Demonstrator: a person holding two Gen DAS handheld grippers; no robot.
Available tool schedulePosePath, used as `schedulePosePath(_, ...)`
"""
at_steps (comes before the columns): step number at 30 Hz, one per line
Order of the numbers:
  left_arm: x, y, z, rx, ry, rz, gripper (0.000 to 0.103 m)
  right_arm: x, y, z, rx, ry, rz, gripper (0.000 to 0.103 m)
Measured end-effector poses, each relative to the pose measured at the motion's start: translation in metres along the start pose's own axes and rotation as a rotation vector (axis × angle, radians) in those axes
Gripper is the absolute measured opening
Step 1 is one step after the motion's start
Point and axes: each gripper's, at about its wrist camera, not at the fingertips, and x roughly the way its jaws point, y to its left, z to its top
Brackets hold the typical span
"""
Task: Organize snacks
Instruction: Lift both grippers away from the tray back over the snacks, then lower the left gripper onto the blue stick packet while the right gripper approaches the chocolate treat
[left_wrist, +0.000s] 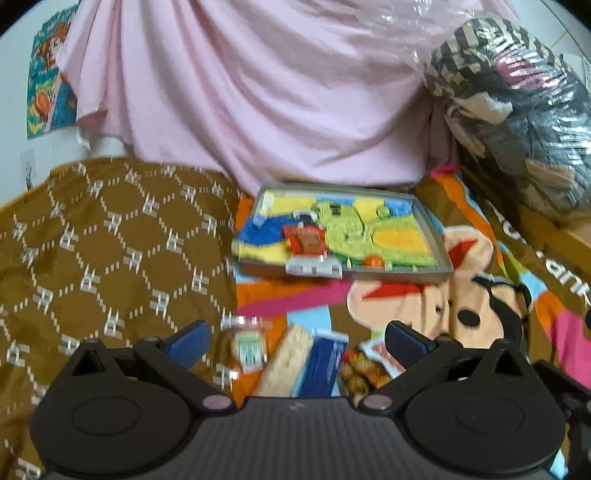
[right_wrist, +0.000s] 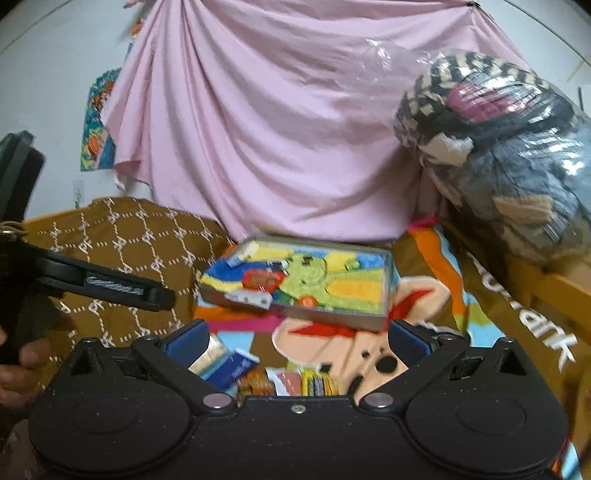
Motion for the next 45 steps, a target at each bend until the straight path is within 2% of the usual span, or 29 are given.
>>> schedulePosePath(9, -0.008, -0.006, -0.041, 0.057, 0.078, -0.002, 0.103, -0.004, 0.0, -0.036, 0.024, 0.14, -0.044, 0.102)
schedulePosePath(14, -0.003, -0.008, -0.059, 0.074, 0.133, -0.008, 0.103, 0.007, 0.004, -0.053, 0.002, 0.242, -0.039, 0.102)
schedulePosePath(28, 0.036, -0.007, -0.087, 0.089, 0.279, -0.042, 0.103, 0.046, -0.001, -0.077, 0.004, 0.418, 0.01, 0.102)
schedulePosePath(33, 0.052, -0.01, -0.089, 0.089, 0.303, -0.054, 0.103, 0.067, -0.011, -0.079, 0.003, 0.458, 0.041, 0.102)
schedulePosePath(38, 0.072, -0.013, -0.087, 0.102, 0.315, -0.07, 0.103, 0.085, -0.015, -0.082, -0.05, 0.457, 0.081, 0.1)
schedulePosePath(45, 0.102, -0.017, -0.084, 0.157, 0.341, -0.127, 0.103, 0.111, -0.016, -0.092, -0.048, 0.477, 0.141, 0.088)
